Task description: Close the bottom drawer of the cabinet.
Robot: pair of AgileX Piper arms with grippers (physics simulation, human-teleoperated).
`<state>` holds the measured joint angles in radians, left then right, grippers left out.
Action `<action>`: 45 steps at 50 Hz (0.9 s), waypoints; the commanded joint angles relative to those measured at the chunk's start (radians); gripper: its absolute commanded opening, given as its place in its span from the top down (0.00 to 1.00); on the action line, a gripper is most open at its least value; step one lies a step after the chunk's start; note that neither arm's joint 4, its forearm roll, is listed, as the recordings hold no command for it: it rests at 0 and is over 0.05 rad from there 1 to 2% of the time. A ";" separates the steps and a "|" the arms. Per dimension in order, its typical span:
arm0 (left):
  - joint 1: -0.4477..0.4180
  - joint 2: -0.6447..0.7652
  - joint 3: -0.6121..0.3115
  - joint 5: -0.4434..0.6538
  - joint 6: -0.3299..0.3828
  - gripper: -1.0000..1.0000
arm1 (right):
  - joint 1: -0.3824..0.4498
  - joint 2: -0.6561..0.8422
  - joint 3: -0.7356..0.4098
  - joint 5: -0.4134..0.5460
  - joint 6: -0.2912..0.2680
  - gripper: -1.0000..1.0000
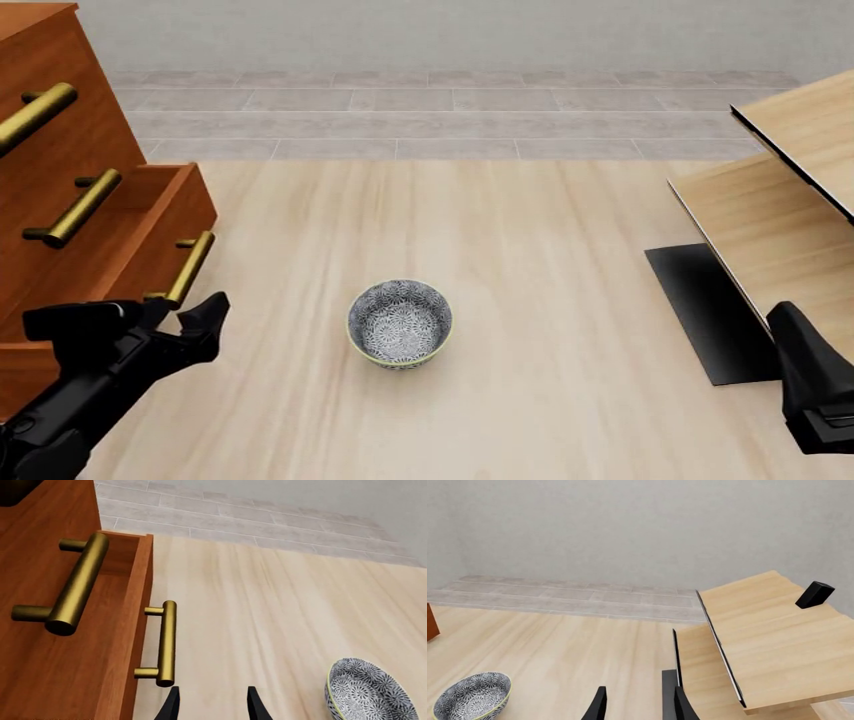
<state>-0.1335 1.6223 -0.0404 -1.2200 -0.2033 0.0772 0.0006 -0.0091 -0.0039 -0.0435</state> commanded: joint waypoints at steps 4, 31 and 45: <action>0.071 0.038 -0.017 0.000 0.013 0.00 | 0.003 0.000 0.001 -0.004 -0.005 0.00; 0.120 0.049 -0.018 0.000 0.031 0.00 | 0.004 0.000 0.002 -0.005 -0.001 0.00; 0.137 0.047 -0.018 0.000 0.043 0.00 | 0.006 0.000 0.000 -0.002 0.002 0.00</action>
<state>-0.0285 1.6637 -0.0625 -1.2200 -0.1661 0.0817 0.0005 -0.0080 -0.0074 -0.0434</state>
